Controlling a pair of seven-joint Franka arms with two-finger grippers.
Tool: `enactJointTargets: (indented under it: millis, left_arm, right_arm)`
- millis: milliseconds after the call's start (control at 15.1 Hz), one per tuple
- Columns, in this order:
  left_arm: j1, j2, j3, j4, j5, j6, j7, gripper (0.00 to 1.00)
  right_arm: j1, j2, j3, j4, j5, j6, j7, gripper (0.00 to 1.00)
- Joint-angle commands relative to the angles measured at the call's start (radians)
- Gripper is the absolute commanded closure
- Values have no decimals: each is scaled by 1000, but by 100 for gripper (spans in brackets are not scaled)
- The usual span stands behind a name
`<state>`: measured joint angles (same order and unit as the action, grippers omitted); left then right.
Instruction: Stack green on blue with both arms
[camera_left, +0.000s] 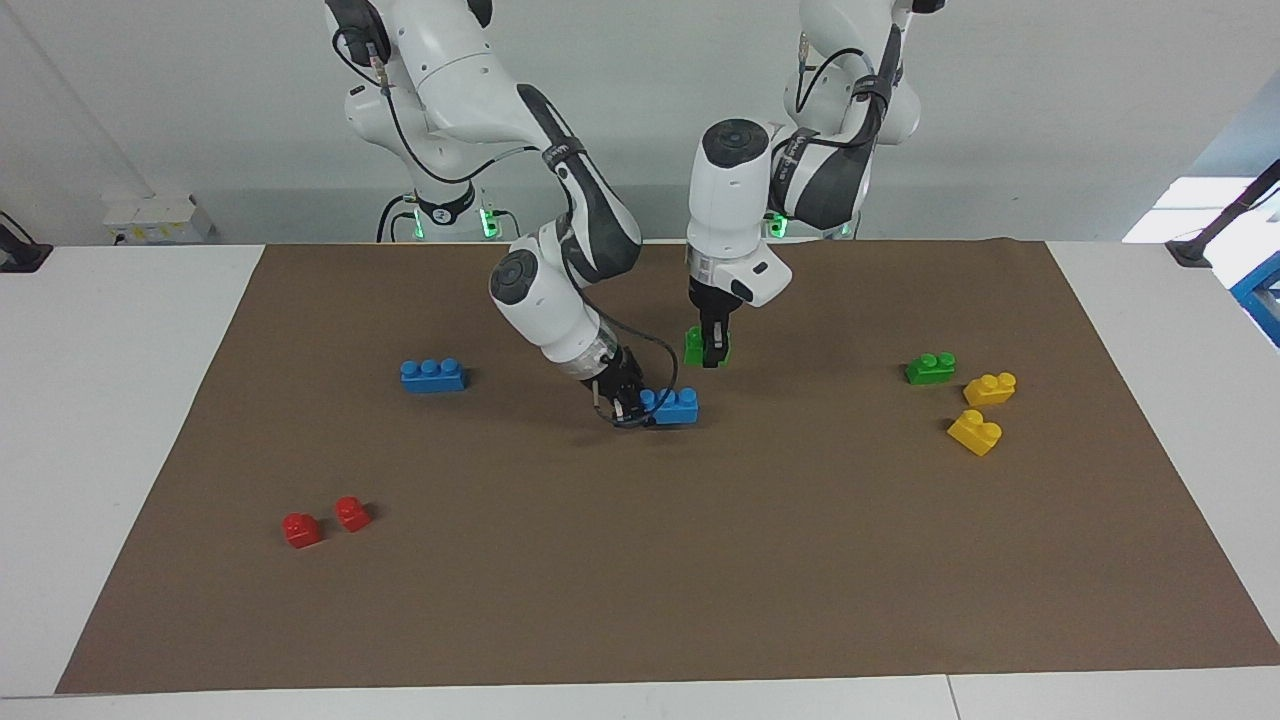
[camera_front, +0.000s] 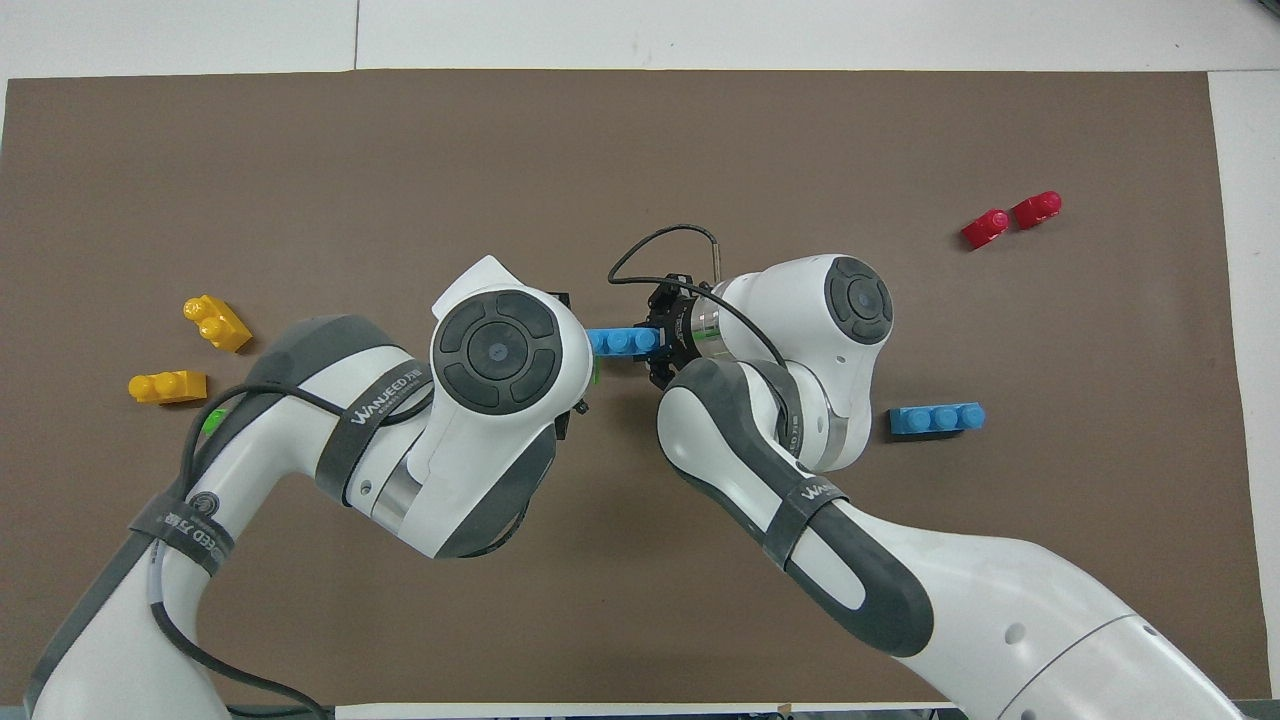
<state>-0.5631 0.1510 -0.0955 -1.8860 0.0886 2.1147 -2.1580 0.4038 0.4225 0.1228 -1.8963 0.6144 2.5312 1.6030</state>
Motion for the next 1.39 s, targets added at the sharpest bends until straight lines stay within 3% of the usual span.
enactJointTargets:
  millis: [0, 1328]
  left_arm:
    - [-15, -7, 14, -15, 23, 43, -22, 100]
    - [-63, 157, 14, 13, 123, 229, -19, 100]
  right_arm:
    - [1, 18, 1, -7, 2, 43, -28, 100]
    - [1, 47, 3, -20, 13, 106, -41, 100]
